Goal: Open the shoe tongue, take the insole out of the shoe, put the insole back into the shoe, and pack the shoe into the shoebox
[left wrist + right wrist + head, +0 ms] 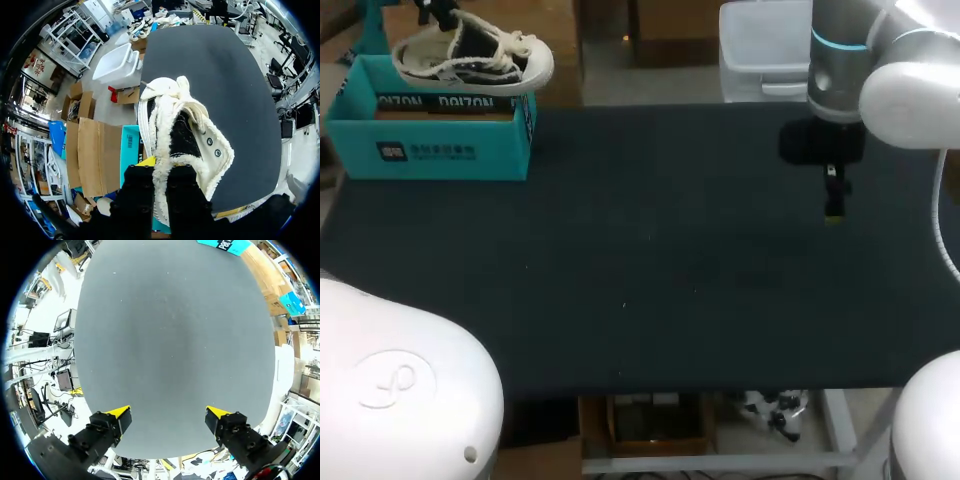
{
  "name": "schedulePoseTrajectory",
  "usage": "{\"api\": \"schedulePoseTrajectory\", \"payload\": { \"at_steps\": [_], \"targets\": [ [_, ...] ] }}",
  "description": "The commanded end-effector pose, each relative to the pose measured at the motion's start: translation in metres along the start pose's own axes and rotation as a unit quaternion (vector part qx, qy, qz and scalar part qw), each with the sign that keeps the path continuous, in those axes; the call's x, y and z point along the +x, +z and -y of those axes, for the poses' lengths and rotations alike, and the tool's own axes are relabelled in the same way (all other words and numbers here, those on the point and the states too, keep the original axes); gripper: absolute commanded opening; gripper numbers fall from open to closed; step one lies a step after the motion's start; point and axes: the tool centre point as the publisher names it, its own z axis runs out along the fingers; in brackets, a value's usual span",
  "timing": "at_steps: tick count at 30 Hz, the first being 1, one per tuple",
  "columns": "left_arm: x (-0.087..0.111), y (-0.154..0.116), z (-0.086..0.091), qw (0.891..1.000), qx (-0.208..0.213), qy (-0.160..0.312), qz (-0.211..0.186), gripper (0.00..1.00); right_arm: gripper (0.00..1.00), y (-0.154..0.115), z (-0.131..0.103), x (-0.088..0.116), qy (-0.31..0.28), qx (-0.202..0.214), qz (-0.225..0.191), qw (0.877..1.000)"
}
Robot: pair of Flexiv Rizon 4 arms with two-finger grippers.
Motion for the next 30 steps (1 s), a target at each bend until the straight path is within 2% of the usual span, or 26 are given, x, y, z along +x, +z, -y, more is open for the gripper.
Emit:
{"api": "schedulePoseTrajectory", "payload": {
  "at_steps": [1, 7, 13, 19, 30],
  "targets": [
    [-0.021, 0.009, -0.023, 0.998, 0.01, 0.004, -0.057, 0.0, 1.0, -0.001, 0.0, -0.002, -0.001, 0.0, -0.006, 1.0],
    [-0.035, 0.018, -0.065, 0.998, 0.011, 0.009, -0.06, 0.0, 1.0, -0.001, 0.0, -0.002, -0.001, 0.0, -0.006, 1.0],
    [-0.042, 0.033, -0.095, 0.997, 0.019, 0.016, -0.074, 0.0, 1.0, -0.001, 0.0, -0.002, -0.001, 0.0, -0.006, 1.0],
    [-0.048, 0.074, -0.112, 0.995, 0.008, 0.013, -0.102, 0.0, 1.0, -0.001, 0.0, -0.002, -0.001, 0.0, -0.006, 1.0],
    [-0.049, 0.13, -0.132, 0.988, -0.002, 0.017, -0.154, 0.0, 1.0, -0.001, 0.0, -0.002, -0.001, 0.0, -0.006, 1.0]
  ]
}}
